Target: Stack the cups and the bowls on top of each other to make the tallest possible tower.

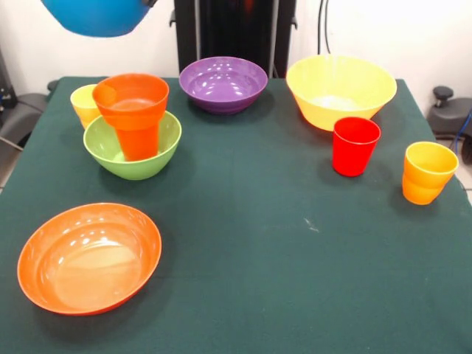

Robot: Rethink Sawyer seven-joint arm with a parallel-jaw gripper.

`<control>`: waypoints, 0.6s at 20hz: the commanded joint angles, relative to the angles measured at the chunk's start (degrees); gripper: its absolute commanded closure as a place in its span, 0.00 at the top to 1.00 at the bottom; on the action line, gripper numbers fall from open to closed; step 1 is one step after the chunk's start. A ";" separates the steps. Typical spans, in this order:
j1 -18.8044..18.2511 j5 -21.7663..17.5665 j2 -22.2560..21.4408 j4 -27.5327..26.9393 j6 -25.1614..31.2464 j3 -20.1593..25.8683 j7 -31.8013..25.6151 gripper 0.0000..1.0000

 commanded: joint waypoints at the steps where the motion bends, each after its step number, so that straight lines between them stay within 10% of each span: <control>1: -6.89 1.97 -4.20 8.72 -2.68 14.46 -2.73 0.00; 12: -5.46 0.58 -1.52 8.38 -2.21 13.41 3.35 0.00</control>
